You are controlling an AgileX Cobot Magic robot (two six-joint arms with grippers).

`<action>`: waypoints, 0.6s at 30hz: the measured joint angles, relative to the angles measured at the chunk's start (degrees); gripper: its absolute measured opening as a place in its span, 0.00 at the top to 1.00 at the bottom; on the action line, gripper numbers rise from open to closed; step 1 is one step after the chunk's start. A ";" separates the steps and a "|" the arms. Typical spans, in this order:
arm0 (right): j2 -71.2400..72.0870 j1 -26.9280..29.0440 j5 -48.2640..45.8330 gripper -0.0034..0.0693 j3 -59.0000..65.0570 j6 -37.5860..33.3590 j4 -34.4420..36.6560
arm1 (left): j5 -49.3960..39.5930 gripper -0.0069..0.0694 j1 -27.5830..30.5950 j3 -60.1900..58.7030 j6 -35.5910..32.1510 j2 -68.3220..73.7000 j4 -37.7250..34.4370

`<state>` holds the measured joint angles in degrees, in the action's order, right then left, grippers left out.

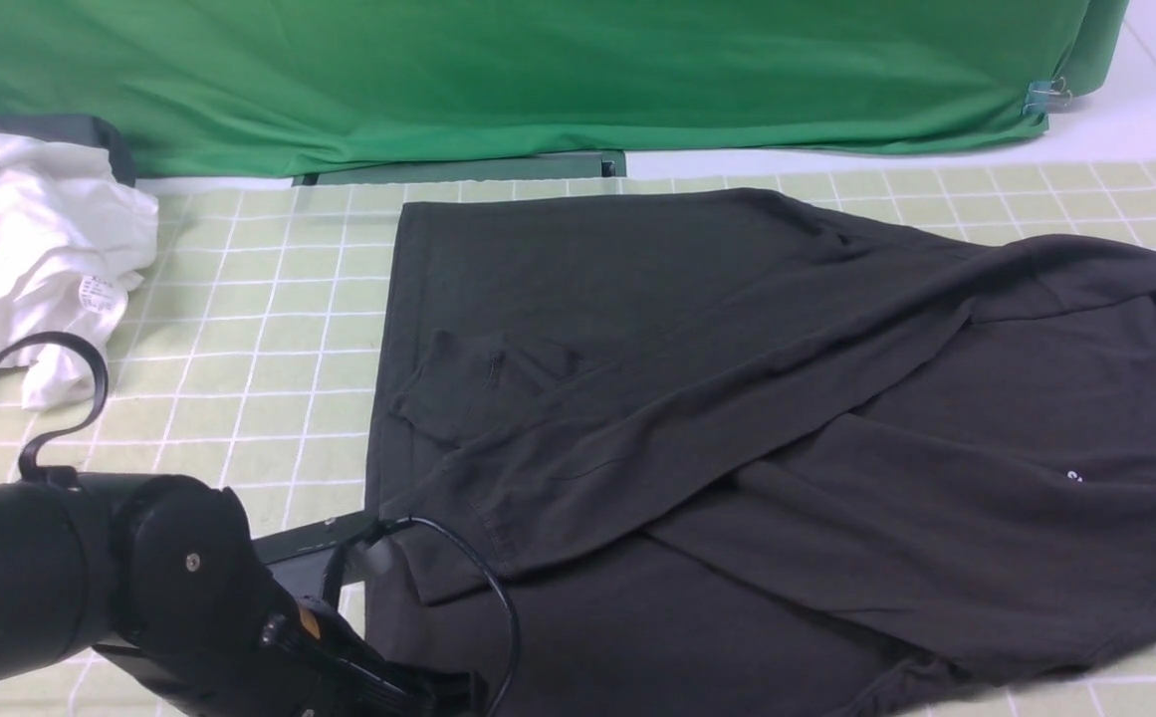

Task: Fold a long-sleeved shirt over a green coffee tablecloth.
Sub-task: 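Grasp the near edge of the shirt at its hem and shoulder corners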

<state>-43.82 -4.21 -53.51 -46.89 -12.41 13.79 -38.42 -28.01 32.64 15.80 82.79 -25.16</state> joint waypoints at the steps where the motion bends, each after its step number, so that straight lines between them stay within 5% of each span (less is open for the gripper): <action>1: 0.00 0.00 0.02 0.63 0.00 0.00 0.00 | -0.15 0.44 0.00 0.00 0.05 0.00 0.47; 9: 0.00 0.00 0.08 0.63 0.00 -0.06 0.00 | -1.15 0.49 0.00 -0.32 0.96 0.23 0.33; 15: 0.00 0.00 -0.03 0.63 0.00 -0.06 0.00 | -1.05 0.81 0.00 -1.36 -3.19 0.84 0.78; 18: 0.00 0.00 -0.95 0.63 0.00 -0.11 0.00 | -1.03 0.87 0.00 -1.49 -5.44 0.43 -0.67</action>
<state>-43.82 -4.21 -54.46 -46.89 -12.52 13.79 -39.46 -28.01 31.14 10.36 83.22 -25.82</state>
